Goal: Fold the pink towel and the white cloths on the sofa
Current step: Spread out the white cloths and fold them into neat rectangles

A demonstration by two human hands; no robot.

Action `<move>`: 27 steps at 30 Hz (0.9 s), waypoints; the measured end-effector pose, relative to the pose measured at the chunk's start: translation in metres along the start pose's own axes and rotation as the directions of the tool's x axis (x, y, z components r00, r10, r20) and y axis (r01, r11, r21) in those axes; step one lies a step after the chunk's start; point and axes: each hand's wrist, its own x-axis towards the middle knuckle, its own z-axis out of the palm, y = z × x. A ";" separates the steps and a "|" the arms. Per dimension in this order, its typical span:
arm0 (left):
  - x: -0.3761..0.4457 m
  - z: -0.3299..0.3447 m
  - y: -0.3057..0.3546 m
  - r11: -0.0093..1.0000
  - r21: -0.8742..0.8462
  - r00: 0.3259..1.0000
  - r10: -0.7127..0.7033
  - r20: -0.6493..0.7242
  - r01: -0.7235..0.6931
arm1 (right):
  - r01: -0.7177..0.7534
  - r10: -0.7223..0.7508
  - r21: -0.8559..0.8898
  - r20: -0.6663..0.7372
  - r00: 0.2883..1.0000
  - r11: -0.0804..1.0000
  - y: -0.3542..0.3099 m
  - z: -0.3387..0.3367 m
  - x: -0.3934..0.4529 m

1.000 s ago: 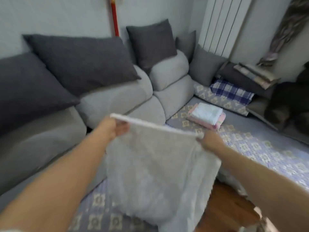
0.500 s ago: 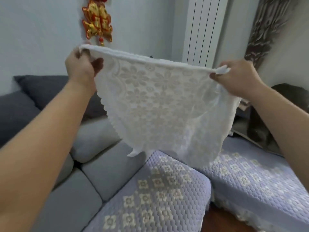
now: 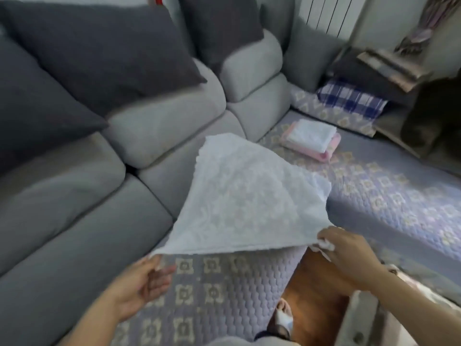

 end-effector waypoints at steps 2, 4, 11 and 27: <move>0.004 0.000 -0.032 0.983 -0.123 0.991 -0.132 0.032 0.135 | -0.055 0.057 -0.031 0.086 0.995 0.998 0.007 0.028 -0.017; 0.010 0.004 -0.059 0.928 -0.295 0.973 -0.223 0.057 0.230 | -0.119 0.121 -0.025 0.183 0.976 0.993 0.011 0.048 -0.033; 0.039 0.020 -0.130 0.921 -0.389 0.929 -0.120 -0.349 -0.027 | -0.237 0.208 -0.014 0.527 0.824 0.971 0.026 0.058 -0.051; 0.067 0.023 -0.128 0.857 0.403 0.433 0.245 -0.868 0.322 | 0.136 0.245 -0.349 0.840 0.485 0.927 0.243 0.012 -0.113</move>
